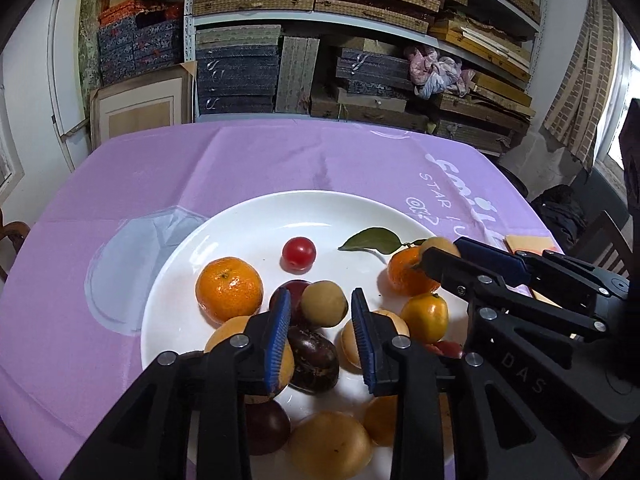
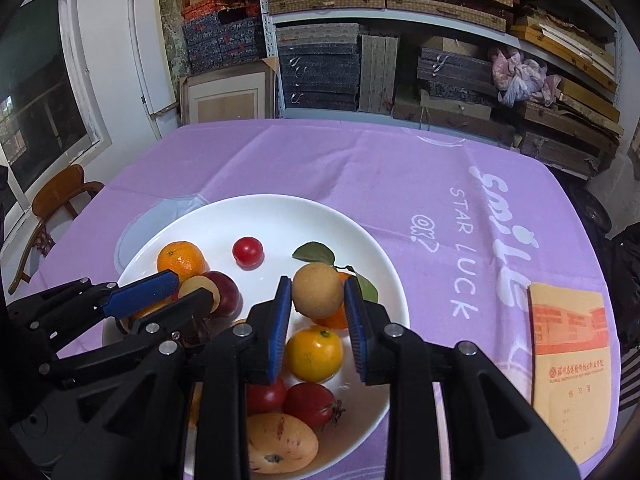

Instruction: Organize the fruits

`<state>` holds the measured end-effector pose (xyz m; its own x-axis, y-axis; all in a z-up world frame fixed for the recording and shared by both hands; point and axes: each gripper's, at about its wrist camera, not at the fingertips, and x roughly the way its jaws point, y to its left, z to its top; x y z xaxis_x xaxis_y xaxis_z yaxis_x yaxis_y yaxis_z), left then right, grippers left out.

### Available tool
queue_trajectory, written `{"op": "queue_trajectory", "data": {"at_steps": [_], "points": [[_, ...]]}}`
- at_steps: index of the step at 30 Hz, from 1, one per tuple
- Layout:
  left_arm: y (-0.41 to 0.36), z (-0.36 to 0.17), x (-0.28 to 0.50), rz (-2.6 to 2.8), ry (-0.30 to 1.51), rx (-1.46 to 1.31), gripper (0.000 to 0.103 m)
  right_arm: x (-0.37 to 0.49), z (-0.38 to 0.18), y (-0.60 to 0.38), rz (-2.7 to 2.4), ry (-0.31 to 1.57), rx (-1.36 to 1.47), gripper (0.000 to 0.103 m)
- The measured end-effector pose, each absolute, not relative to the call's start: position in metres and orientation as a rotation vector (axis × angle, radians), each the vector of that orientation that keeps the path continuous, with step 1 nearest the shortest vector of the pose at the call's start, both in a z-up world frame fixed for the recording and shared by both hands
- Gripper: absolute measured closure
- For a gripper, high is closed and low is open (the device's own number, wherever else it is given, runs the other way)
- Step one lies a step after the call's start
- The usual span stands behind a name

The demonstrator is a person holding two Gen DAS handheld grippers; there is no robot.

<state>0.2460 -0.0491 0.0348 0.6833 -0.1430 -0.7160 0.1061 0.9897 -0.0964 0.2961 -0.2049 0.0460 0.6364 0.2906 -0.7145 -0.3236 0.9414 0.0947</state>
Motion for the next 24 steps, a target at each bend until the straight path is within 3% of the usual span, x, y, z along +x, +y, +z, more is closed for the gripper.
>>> {"op": "queue_trajectory", "data": {"at_steps": [1, 3, 4, 6, 11, 13, 16, 24], "points": [[-0.05, 0.036, 0.245, -0.135, 0.801, -0.037, 0.068, 0.298, 0.044, -0.207, 0.348, 0.81, -0.038, 0.075], [-0.049, 0.04, 0.243, -0.11, 0.775, -0.024, 0.051, 0.297, 0.044, -0.214, 0.341, 0.796, -0.01, 0.073], [-0.047, 0.042, 0.241, -0.096, 0.768, -0.03, 0.038, 0.295, 0.044, -0.218, 0.339, 0.79, 0.002, 0.07], [-0.038, 0.046, 0.237, -0.097, 0.758, -0.075, 0.03, 0.29, 0.049, -0.227, 0.332, 0.778, 0.028, 0.058], [-0.026, 0.062, 0.214, -0.079, 0.732, -0.088, 0.03, 0.254, 0.072, -0.238, 0.327, 0.695, 0.014, 0.046], [-0.022, 0.069, 0.198, -0.059, 0.709, -0.065, 0.03, 0.229, 0.082, -0.24, 0.321, 0.649, -0.004, 0.033], [-0.016, 0.076, 0.169, -0.044, 0.682, -0.038, 0.027, 0.19, 0.093, -0.245, 0.317, 0.592, -0.014, 0.024], [-0.002, 0.066, 0.087, 0.003, 0.647, 0.014, 0.021, 0.093, 0.086, -0.26, 0.338, 0.539, 0.052, 0.015]]}}
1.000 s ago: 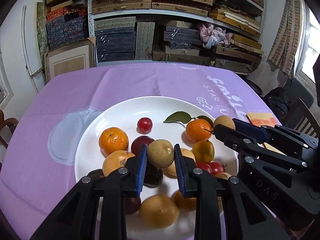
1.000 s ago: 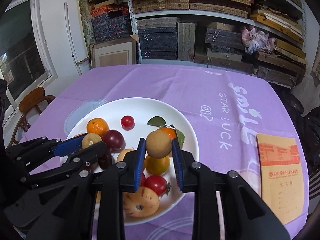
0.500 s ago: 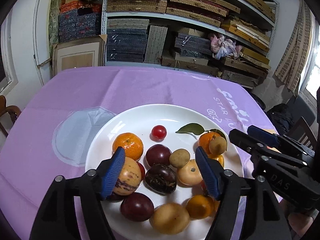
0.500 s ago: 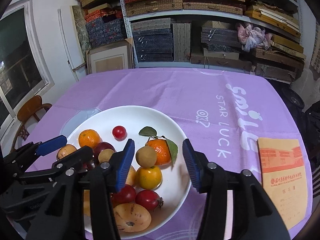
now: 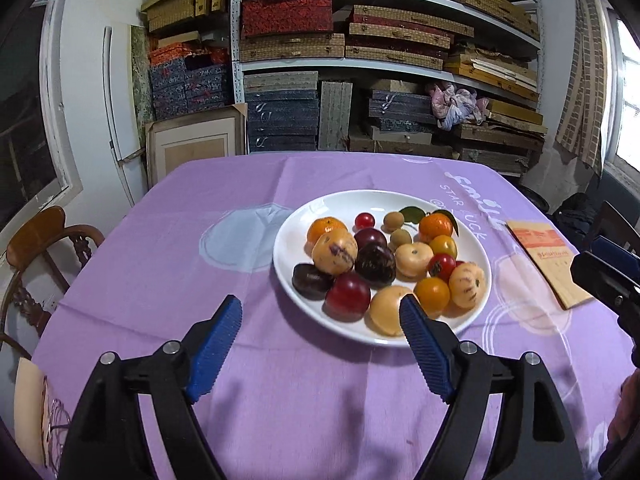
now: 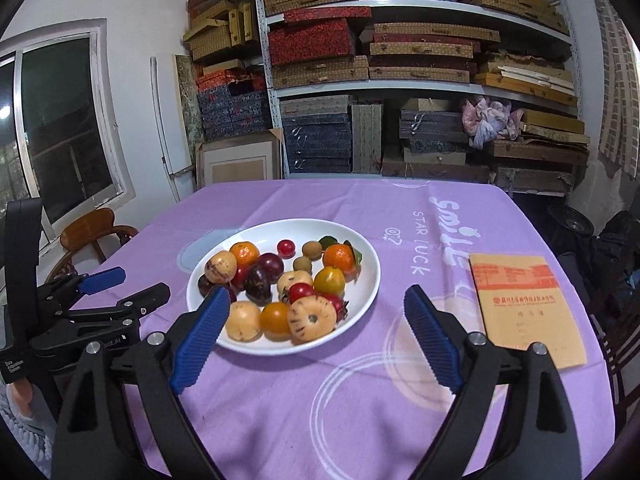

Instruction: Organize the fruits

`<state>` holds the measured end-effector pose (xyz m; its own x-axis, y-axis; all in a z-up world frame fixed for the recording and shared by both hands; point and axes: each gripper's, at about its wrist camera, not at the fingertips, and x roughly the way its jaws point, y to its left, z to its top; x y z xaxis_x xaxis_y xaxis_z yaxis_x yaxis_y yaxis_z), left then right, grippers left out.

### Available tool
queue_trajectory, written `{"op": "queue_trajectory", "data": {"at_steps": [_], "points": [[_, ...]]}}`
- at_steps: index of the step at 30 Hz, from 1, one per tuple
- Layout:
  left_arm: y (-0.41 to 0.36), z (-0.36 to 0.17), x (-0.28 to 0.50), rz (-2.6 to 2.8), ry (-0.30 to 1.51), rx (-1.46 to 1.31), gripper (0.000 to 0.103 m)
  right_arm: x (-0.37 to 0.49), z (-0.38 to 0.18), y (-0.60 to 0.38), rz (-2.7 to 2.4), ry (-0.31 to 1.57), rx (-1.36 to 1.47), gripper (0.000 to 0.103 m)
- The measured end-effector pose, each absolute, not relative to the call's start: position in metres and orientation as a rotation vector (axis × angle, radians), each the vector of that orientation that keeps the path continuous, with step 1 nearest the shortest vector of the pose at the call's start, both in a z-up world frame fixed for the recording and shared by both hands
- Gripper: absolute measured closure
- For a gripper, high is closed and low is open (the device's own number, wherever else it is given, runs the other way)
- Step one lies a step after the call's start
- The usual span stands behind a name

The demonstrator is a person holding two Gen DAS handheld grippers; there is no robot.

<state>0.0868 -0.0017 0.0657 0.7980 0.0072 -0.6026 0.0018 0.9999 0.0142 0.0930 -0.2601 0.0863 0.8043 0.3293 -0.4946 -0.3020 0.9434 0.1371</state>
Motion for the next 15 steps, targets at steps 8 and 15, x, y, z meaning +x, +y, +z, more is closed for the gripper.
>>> {"op": "queue_trajectory", "data": {"at_steps": [8, 15], "points": [[-0.013, 0.048, 0.043, 0.015, 0.629, 0.027, 0.015, 0.058, 0.058, -0.241, 0.291, 0.563, 0.049, 0.006], [-0.026, 0.032, 0.039, 0.012, 0.639, 0.077, 0.01, 0.053, 0.037, -0.232, 0.212, 0.57, -0.029, 0.004]]}}
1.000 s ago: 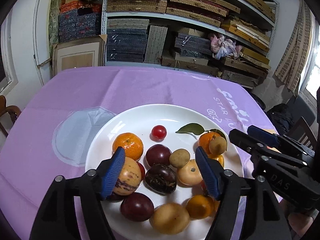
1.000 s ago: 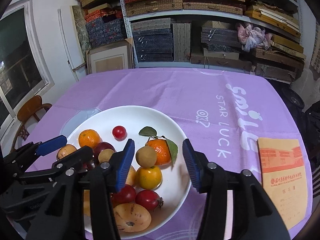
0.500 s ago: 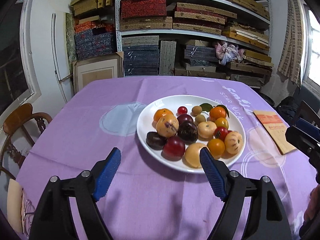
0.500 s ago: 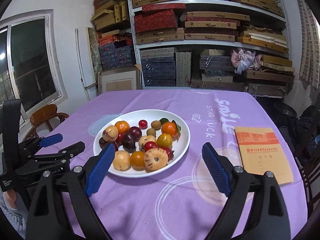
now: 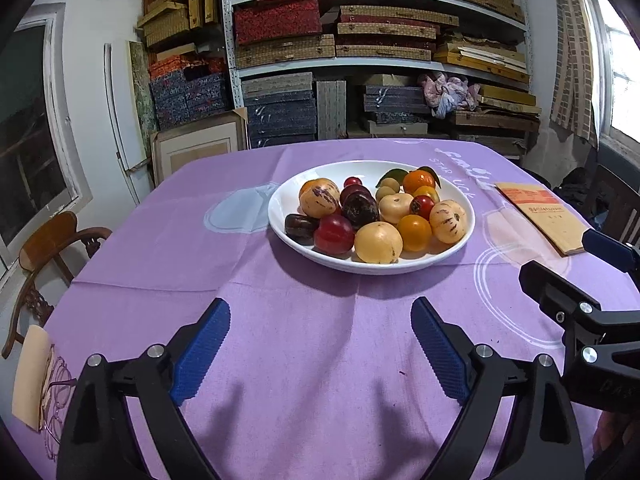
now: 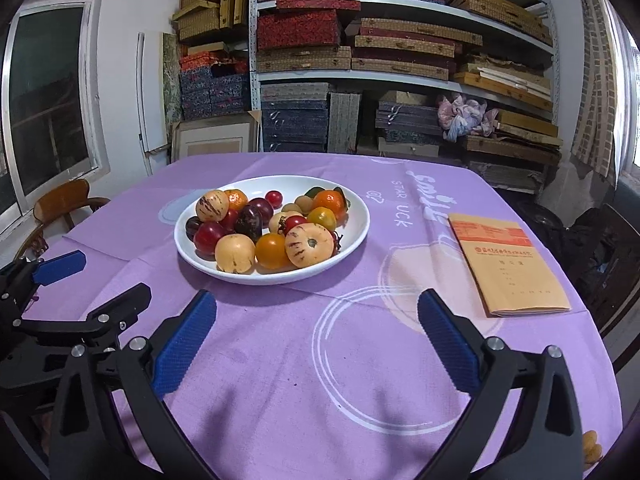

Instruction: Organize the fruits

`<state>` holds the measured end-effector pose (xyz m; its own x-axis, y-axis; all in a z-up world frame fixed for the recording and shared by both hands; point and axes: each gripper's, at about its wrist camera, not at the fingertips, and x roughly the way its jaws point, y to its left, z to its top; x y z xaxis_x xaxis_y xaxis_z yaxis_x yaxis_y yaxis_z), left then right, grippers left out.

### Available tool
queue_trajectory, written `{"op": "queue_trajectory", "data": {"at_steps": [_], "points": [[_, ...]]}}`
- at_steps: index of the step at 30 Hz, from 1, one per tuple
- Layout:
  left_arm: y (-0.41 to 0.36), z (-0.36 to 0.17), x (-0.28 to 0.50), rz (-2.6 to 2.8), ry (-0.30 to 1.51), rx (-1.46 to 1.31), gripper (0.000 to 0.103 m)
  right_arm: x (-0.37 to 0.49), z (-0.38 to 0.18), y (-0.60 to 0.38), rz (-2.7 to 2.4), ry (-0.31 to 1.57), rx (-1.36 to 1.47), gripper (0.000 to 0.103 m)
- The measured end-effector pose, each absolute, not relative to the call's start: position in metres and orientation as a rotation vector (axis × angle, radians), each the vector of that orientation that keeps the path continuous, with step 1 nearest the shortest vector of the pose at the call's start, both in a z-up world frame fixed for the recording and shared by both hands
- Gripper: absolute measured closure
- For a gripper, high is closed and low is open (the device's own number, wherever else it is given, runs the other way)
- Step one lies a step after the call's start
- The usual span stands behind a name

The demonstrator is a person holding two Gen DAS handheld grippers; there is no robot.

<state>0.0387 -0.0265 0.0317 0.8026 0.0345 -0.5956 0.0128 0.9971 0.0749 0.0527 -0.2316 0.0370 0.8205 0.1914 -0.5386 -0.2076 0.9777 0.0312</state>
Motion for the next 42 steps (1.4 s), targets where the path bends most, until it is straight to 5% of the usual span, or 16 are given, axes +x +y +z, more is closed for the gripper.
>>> {"op": "queue_trajectory", "data": {"at_steps": [13, 42], "points": [[0.007, 0.023, 0.052, -0.029, 0.723, -0.11, 0.006, 0.062, 0.027, -0.228, 0.205, 0.596, -0.085, 0.004], [-0.015, 0.028, 0.038, -0.016, 0.67, 0.018, 0.003, 0.065, 0.025, -0.237, 0.234, 0.635, 0.016, 0.004]]}}
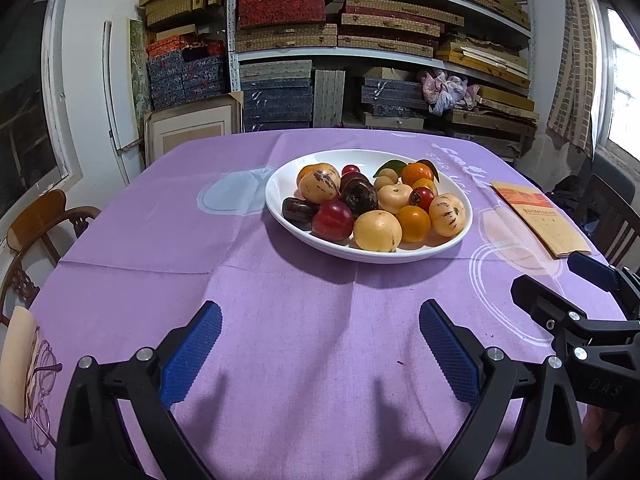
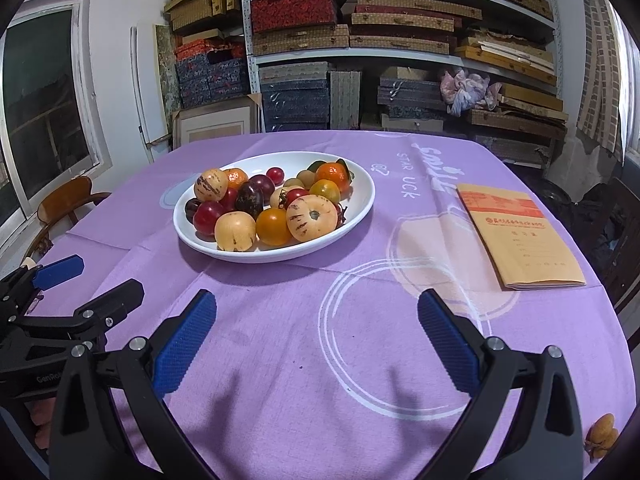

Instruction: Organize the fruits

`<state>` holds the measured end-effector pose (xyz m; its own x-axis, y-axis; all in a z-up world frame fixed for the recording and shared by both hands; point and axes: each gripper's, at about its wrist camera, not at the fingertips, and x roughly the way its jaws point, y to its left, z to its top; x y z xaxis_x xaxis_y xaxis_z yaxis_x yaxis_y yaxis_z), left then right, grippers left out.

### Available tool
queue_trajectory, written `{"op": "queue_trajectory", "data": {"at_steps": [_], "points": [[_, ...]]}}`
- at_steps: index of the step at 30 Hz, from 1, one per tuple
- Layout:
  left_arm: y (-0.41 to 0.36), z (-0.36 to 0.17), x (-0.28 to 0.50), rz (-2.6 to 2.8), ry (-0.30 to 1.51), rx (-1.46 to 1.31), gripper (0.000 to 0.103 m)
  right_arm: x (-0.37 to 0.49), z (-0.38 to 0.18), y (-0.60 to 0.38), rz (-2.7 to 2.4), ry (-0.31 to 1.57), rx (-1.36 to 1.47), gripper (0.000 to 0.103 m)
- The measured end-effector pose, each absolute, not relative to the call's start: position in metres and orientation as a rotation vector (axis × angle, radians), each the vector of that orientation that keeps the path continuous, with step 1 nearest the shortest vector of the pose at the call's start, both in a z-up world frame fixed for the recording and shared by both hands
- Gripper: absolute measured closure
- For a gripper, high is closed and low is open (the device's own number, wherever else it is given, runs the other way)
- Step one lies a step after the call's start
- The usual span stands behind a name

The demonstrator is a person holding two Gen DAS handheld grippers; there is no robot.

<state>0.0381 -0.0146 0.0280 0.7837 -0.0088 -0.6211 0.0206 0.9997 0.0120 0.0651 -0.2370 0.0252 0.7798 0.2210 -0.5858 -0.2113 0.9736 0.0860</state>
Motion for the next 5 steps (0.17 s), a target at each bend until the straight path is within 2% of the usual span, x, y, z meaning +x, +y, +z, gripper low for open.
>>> {"op": "queue_trajectory", "data": {"at_steps": [5], "points": [[-0.0125, 0.0274, 0.0395, -0.01, 0.675, -0.002, 0.003, 0.0635, 0.0282, -0.2383, 0.228, 0.627, 0.02, 0.004]]}}
